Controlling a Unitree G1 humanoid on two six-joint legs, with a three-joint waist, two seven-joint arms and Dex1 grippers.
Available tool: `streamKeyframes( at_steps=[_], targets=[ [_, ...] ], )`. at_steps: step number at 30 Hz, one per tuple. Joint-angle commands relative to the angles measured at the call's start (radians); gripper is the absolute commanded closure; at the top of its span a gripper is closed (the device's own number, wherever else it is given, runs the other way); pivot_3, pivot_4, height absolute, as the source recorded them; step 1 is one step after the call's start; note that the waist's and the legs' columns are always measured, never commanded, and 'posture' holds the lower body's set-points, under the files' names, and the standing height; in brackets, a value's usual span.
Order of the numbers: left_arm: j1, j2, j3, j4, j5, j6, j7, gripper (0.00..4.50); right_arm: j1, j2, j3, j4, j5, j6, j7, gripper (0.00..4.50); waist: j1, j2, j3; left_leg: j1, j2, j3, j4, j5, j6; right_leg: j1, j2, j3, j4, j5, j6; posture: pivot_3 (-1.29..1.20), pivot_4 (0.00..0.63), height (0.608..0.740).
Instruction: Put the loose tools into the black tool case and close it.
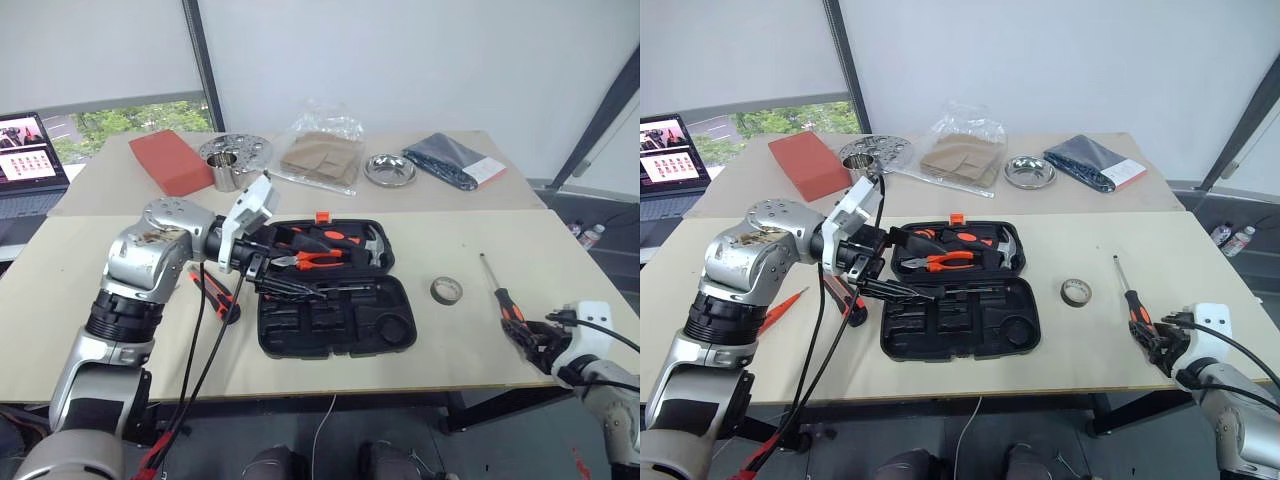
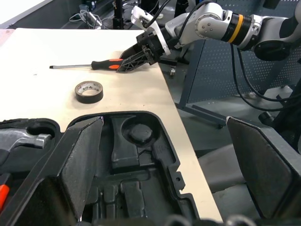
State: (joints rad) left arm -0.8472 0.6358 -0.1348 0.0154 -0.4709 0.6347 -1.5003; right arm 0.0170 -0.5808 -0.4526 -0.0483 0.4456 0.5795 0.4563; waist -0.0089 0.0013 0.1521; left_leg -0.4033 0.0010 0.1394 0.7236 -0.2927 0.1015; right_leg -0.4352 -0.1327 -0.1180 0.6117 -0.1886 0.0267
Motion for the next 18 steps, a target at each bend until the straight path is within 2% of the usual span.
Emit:
streamKeyframes(
  at_steps=[1,6,10,14,18],
  targets=[
    [0.018,0.035,0.009,-0.008,0.005,-0.016,0.012,0.00,0.000,0.010,-0.010,-0.061,0.028,-0.077,0.057,3.60,-0.002,0.000,0.000,0.001,0.000,0.000,-0.001,0.000,0.000,0.000,0.000,0.001,0.000,0.000,0.000,0.00,0.150,0.734],
    [0.076,0.116,0.038,-0.012,-0.001,-0.008,0.011,0.00,-0.086,-0.045,0.028,-0.167,0.118,-0.068,0.209,3.60,-0.009,0.003,0.002,0.003,0.000,0.004,-0.006,0.001,-0.002,-0.002,0.000,0.005,0.000,0.000,-0.001,0.00,0.150,0.734],
    [0.191,0.223,0.069,-0.073,-0.019,-0.007,-0.009,0.00,-0.236,-0.185,0.197,-0.233,0.181,-0.021,0.485,3.60,-0.028,0.007,0.005,0.005,0.000,0.007,-0.009,0.002,-0.003,-0.004,0.001,0.010,0.001,0.000,-0.001,0.00,0.150,0.734],
    [0.282,0.276,0.092,-0.128,-0.025,-0.021,0.000,0.00,-0.378,-0.267,0.426,-0.181,0.061,-0.111,0.680,3.60,-0.008,0.002,0.006,0.006,0.005,0.005,-0.010,0.003,-0.005,-0.003,0.004,0.005,0.001,-0.001,-0.014,0.00,0.150,0.734],
    [0.315,0.284,0.112,-0.160,-0.032,-0.009,0.036,0.00,-0.511,-0.265,0.588,-0.010,-0.110,-0.306,0.797,3.60,0.013,0.001,0.007,0.001,0.004,0.005,-0.009,0.003,-0.004,-0.006,0.003,0.002,0.001,-0.001,-0.015,0.00,0.150,0.734]
  ],
)
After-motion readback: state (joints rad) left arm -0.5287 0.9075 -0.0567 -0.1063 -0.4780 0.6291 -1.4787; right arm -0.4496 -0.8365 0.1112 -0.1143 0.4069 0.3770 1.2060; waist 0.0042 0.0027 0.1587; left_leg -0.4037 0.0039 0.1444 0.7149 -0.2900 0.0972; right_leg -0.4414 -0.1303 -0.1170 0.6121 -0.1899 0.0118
